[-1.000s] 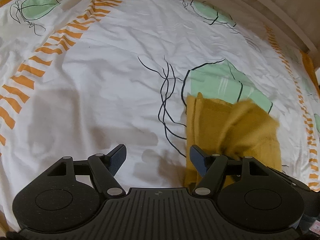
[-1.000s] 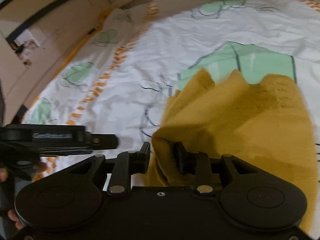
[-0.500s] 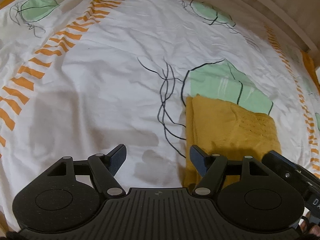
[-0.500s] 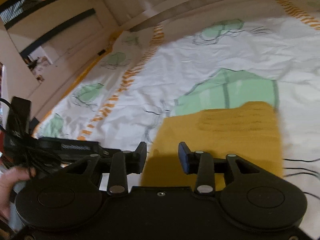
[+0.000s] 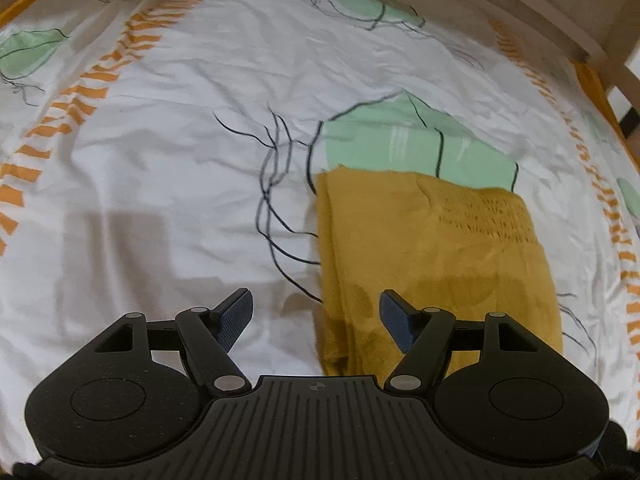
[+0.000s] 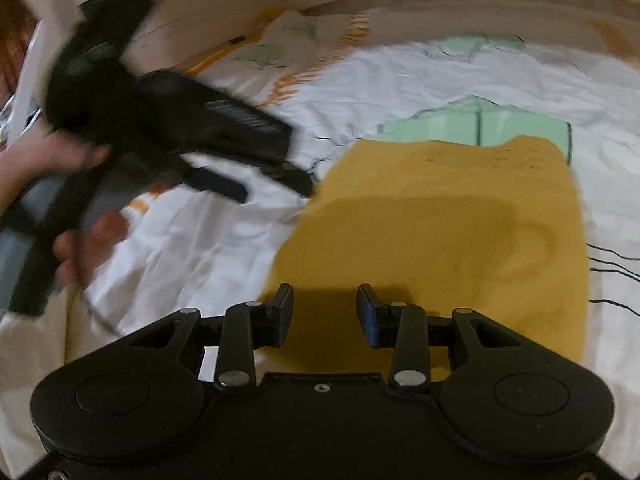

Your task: Fold small clothes

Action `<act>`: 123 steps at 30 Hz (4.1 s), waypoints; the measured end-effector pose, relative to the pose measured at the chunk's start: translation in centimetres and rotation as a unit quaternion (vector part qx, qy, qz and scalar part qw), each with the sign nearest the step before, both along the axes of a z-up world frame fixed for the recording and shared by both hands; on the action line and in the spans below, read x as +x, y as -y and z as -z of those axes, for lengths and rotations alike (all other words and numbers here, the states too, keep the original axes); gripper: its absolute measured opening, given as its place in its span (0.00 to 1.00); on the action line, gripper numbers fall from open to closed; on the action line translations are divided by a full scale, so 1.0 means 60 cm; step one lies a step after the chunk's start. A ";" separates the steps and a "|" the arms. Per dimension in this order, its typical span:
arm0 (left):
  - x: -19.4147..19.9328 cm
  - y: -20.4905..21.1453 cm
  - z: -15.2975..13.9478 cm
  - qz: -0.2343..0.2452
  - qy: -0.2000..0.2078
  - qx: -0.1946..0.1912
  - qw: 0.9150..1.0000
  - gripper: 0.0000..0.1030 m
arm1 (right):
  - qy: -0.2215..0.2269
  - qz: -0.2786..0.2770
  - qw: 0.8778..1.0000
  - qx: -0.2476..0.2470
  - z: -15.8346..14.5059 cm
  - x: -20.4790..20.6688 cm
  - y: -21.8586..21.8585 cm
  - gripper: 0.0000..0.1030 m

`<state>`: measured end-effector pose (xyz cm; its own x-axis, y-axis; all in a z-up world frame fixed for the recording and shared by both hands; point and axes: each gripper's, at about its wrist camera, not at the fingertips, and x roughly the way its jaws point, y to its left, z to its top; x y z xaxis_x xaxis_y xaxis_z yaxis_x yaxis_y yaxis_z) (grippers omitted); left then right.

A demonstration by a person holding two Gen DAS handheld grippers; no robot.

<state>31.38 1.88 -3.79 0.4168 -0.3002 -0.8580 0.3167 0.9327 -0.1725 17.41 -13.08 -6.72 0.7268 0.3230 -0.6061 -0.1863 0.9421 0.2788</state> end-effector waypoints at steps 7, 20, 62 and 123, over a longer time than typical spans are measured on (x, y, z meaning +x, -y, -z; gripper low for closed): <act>0.009 0.010 0.018 -0.004 -0.016 -0.023 1.000 0.59 | 0.050 -0.066 0.993 -0.080 -0.012 -0.043 -0.045 0.51; 0.023 0.025 0.043 0.001 -0.035 -0.064 0.997 0.32 | 0.092 -0.132 0.963 -0.216 0.015 -0.055 -0.110 0.45; -0.116 -0.042 -0.029 -0.016 0.007 -0.082 0.996 0.29 | -0.029 0.078 0.991 0.107 -0.026 -0.108 0.108 0.76; -0.058 0.032 0.090 0.040 -0.117 -0.185 0.975 0.98 | -0.089 0.044 0.948 0.304 0.082 0.154 0.279 1.00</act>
<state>27.93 -0.01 -9.18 0.1847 -0.6303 -0.7541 0.2969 0.7672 -0.5685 26.65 -29.80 -11.63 0.6712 0.5945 -0.4429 -0.0141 0.6076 0.7942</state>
